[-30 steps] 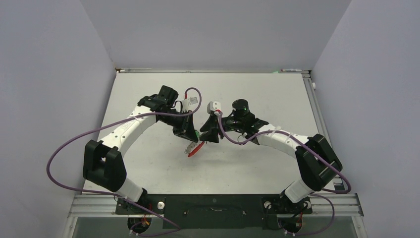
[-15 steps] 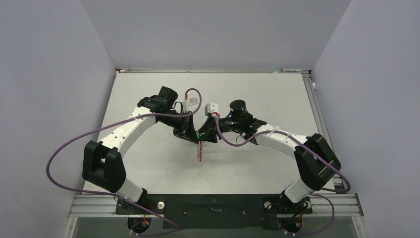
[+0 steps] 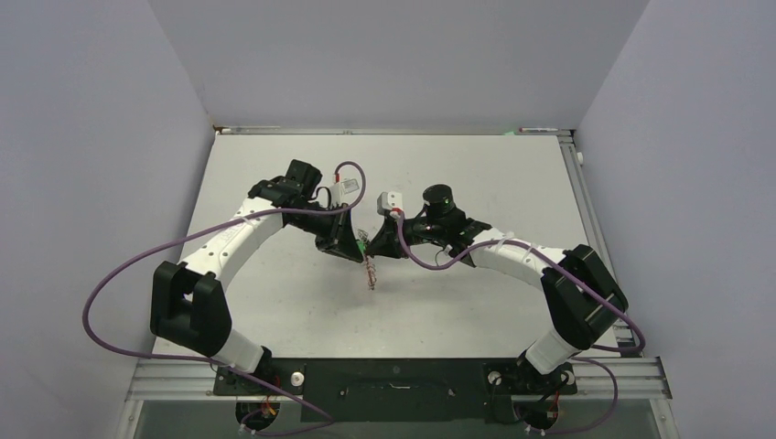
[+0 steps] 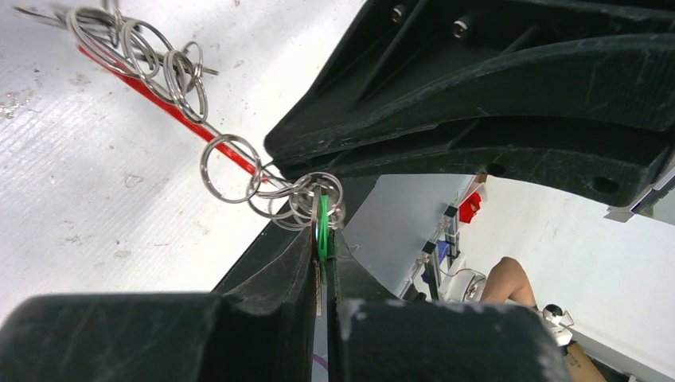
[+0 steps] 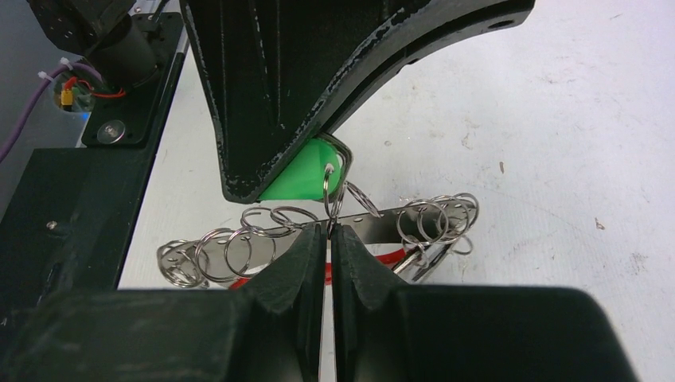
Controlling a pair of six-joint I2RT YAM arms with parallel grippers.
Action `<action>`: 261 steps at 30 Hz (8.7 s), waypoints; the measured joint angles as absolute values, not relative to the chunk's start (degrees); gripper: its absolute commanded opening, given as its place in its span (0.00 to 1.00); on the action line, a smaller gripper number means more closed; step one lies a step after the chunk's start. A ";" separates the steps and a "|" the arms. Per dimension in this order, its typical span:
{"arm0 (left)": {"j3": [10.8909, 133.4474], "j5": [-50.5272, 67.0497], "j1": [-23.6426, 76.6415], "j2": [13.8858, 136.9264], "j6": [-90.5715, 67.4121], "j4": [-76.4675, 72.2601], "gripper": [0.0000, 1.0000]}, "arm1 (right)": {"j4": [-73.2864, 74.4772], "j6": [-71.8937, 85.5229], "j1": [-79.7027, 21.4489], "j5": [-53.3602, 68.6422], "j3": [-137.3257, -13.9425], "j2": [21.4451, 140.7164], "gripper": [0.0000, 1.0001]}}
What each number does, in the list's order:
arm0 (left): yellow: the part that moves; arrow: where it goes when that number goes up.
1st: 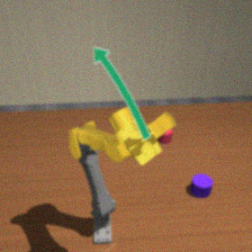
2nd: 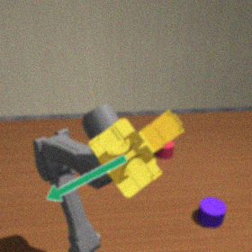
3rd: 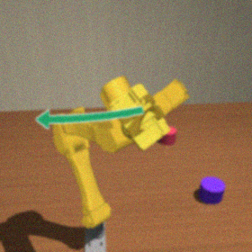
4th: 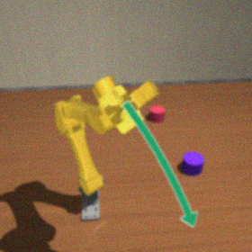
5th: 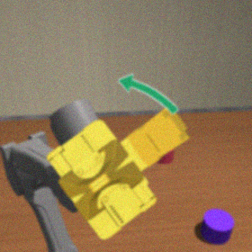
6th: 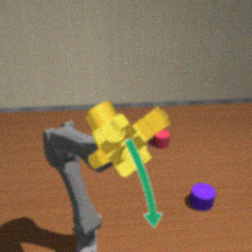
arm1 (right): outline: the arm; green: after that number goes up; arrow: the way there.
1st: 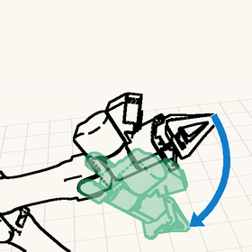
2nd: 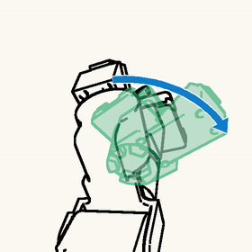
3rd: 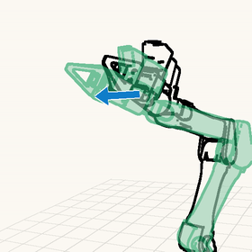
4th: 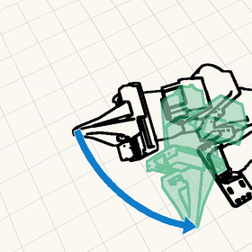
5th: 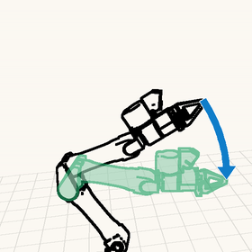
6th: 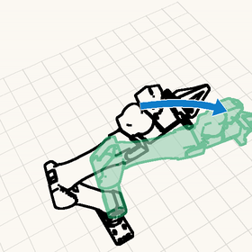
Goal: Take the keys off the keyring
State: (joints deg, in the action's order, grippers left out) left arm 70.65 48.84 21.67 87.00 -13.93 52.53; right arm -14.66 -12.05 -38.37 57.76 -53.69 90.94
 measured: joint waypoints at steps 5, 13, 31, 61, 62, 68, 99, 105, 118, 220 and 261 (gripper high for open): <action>69.80 48.38 20.71 86.94 -14.22 51.83 0.00 | -17.93 -7.01 -36.64 58.59 -53.45 90.94 0.05; 69.71 49.23 20.64 86.94 -14.57 50.09 0.00 | -43.68 14.20 -34.61 59.61 -45.15 91.66 0.05; 69.67 52.29 20.69 85.62 -14.35 50.30 0.00 | -70.46 35.14 -35.22 58.08 -39.77 96.42 0.05; 69.41 42.46 24.60 86.30 -9.43 51.00 0.00 | -83.44 17.34 -35.79 51.94 -27.97 96.68 0.15; 69.49 41.93 24.91 86.30 -9.15 51.11 0.00 | -83.79 16.88 -35.83 51.79 -27.86 96.92 0.16; 69.76 38.65 25.52 86.32 -7.70 52.42 0.00 | -83.46 14.06 -35.83 51.86 -27.73 97.34 0.24; 70.89 36.62 26.72 86.52 -5.58 54.33 0.00 | -54.68 6.83 -37.67 56.42 -38.30 95.24 0.33; 71.20 36.60 26.96 86.89 -5.78 54.30 0.00 | -50.94 6.33 -38.52 56.42 -39.51 95.24 0.33; 71.20 36.53 26.98 87.07 -6.46 54.28 0.00 | -45.15 3.77 -39.83 55.20 -41.98 95.24 0.27; 67.51 10.15 -7.73 100.88 11.00 47.09 0.73 | -35.05 2.17 -31.90 54.96 -45.17 96.42 0.05; 48.49 56.03 5.30 90.37 -48.01 8.75 0.51 | -35.55 5.87 -38.59 55.53 -49.50 99.35 0.05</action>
